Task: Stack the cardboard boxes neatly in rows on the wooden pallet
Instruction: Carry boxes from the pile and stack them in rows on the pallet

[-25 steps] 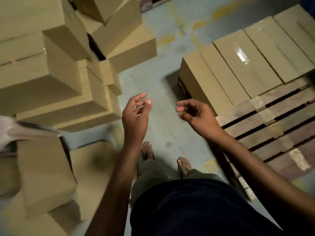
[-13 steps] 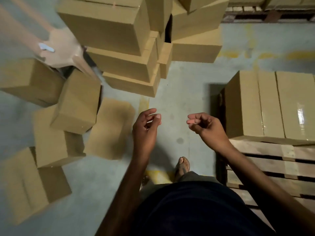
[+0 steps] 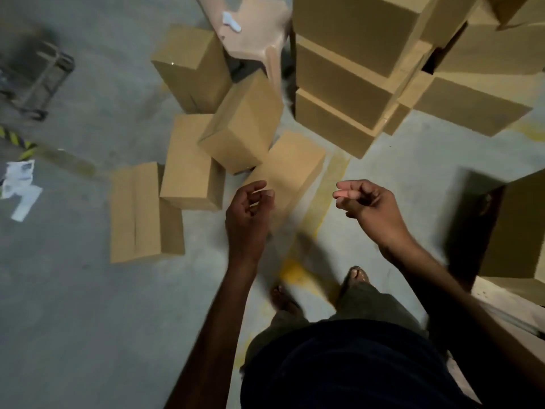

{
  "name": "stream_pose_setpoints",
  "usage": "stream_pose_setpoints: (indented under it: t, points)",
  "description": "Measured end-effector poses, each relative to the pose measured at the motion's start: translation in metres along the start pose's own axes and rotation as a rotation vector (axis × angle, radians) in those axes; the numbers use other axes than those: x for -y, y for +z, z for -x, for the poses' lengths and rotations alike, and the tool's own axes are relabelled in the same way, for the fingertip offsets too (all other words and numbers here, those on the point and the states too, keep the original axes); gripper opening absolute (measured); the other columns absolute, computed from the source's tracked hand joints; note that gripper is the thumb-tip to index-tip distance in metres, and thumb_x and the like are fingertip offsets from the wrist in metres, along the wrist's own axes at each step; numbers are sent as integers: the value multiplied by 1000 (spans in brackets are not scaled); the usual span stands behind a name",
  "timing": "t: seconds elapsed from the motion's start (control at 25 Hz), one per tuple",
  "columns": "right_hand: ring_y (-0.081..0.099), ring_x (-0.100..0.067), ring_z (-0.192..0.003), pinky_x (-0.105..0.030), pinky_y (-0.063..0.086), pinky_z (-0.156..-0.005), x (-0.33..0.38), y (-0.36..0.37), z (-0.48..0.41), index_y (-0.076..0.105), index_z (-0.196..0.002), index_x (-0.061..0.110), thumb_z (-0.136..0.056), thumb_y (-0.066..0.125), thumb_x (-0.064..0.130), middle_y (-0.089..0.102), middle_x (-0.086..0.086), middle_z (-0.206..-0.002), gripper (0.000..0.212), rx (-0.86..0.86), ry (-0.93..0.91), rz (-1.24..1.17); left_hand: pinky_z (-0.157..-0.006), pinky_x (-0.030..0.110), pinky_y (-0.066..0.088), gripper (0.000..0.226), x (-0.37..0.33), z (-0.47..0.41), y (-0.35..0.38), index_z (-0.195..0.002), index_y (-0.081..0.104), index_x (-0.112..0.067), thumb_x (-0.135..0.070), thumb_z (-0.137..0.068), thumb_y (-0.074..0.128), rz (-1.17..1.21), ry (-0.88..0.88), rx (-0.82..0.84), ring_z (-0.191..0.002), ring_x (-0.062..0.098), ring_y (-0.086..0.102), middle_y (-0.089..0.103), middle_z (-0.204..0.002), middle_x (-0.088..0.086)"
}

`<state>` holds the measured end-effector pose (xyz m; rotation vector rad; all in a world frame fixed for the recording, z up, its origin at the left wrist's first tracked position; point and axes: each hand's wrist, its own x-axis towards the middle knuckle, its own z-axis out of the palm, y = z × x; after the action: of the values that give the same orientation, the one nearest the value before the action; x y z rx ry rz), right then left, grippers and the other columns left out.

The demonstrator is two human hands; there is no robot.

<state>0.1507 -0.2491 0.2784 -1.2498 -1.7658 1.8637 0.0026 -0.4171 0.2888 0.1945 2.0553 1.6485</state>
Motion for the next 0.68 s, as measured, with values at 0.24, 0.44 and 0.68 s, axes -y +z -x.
stream_pose_setpoints:
  t: [0.24,0.44,0.68]
  points:
    - [70,-2,-91,-13,51,-75,11,98,-6,72,-115,8,-94,67,-3,78,-4,-103,25,135,8,61,-86,36,55,20,16,-31,-83,-110,72,-35,-29,-91,73,61,-65,-87,-102,17,72,76,-106,-4]
    - [68,-12,-92,-18,52,-75,25,157,-53,74,-112,13,-94,69,2,78,-8,-103,21,147,15,69,-86,31,55,22,21,-76,-124,-115,71,-26,-22,-94,73,93,-70,-135,-102,18,71,75,-105,-6]
    - [70,-2,-86,-11,50,-71,44,251,-108,73,-110,3,-94,65,-5,77,-7,-103,19,287,-9,191,-90,33,55,25,30,-145,-188,-121,69,-26,-24,-95,72,73,-87,-216,-105,19,70,74,-107,-4]
